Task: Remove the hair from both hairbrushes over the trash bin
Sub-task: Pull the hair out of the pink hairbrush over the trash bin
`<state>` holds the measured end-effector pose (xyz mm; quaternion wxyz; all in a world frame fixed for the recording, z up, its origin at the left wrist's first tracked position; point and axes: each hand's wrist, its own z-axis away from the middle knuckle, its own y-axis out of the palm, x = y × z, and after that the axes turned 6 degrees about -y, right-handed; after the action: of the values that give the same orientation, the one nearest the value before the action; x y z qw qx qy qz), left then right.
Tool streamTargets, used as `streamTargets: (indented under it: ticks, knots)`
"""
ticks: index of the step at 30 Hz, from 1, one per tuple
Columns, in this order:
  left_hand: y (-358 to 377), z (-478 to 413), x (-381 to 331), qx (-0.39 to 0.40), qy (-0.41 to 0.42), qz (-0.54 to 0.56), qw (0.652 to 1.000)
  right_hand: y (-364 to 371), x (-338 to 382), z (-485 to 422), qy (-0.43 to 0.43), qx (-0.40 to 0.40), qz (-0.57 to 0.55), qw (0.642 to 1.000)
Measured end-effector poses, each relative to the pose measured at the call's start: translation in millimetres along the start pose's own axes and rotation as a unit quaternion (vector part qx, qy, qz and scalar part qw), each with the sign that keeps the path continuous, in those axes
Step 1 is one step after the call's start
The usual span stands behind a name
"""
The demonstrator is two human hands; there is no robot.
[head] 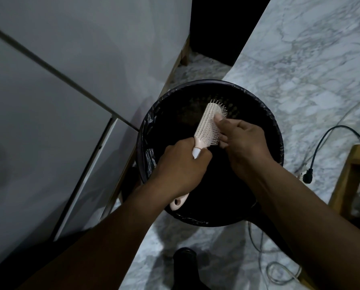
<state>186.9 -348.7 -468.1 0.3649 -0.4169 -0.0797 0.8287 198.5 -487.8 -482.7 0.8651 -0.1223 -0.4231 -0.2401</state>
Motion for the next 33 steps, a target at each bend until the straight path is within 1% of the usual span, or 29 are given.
streamTargets:
  ticks: [2, 3, 7, 9, 12, 15, 16, 19, 20, 21, 23, 24, 25, 26, 27, 28, 29, 30, 31, 32, 33]
  knots:
    - [0, 0, -1, 0.002, 0.008, 0.001, 1.000, -3, 1, -3, -0.023, -0.022, 0.021, 0.999]
    - [0, 0, -1, 0.002, 0.014, 0.008, 1.000, -3, 1, -5, -0.022, -0.019, 0.037, 0.999]
    - [-4, -2, -2, 0.013, 0.022, 0.043, 0.999, -1, 1, -4, 0.034, 0.047, 0.059, 0.997]
    - [-5, -2, -3, 0.010, 0.021, 0.034, 0.999, 0, 4, -1, 0.035, 0.066, 0.055, 0.996]
    - [-8, -1, -2, 0.002, 0.011, -0.002, 1.000, -2, 5, 2, 0.008, 0.050, 0.129, 0.990]
    - [-13, -2, 3, -0.018, -0.005, -0.068, 0.997, -6, 2, 1, -0.036, 0.019, 0.196, 0.980]
    - [-15, -3, 4, -0.027, -0.010, -0.095, 0.995, -7, 1, 1, -0.045, 0.023, 0.202, 0.978]
    - [-18, -6, 8, -0.042, -0.023, -0.156, 0.987, -8, 5, 0, -0.026, 0.054, 0.186, 0.981]
    - [-19, -7, 9, -0.047, -0.030, -0.168, 0.984, -10, 3, -3, -0.032, 0.061, 0.218, 0.974]
    - [-20, -8, 10, -0.054, -0.036, -0.173, 0.983, -12, 3, -6, -0.040, 0.068, 0.278, 0.957]
    - [-21, -8, 10, -0.067, -0.045, -0.172, 0.982, -18, 0, -12, -0.048, 0.098, 0.429, 0.897]
    - [-22, -8, 11, -0.074, -0.047, -0.170, 0.982, -19, -1, -12, -0.043, 0.112, 0.488, 0.864]
    - [-22, -9, 11, -0.078, -0.047, -0.169, 0.981, -19, -2, -10, -0.036, 0.121, 0.528, 0.840]
    - [-22, -9, 11, -0.079, -0.045, -0.168, 0.982, -18, -2, -9, -0.027, 0.124, 0.551, 0.825]
    - [-22, -10, 11, -0.075, -0.041, -0.166, 0.982, -16, -2, -8, -0.021, 0.118, 0.554, 0.824]
    - [-21, -10, 12, -0.068, -0.032, -0.167, 0.983, -14, -1, -8, -0.023, 0.105, 0.527, 0.843]
    - [-20, -11, 12, -0.058, -0.022, -0.167, 0.984, -10, 3, -7, -0.023, 0.094, 0.457, 0.884]
    - [-19, -11, 12, -0.046, -0.011, -0.161, 0.986, -7, 7, -5, -0.003, 0.090, 0.346, 0.934]
    - [-17, -11, 11, -0.032, -0.004, -0.144, 0.989, -5, 9, -3, 0.035, 0.093, 0.222, 0.970]
    - [-16, -12, 10, -0.017, -0.001, -0.115, 0.993, -3, 9, -3, 0.064, 0.092, 0.121, 0.986]
    - [-14, -12, 9, -0.002, -0.001, -0.078, 0.997, -3, 8, -4, 0.068, 0.081, 0.055, 0.993]
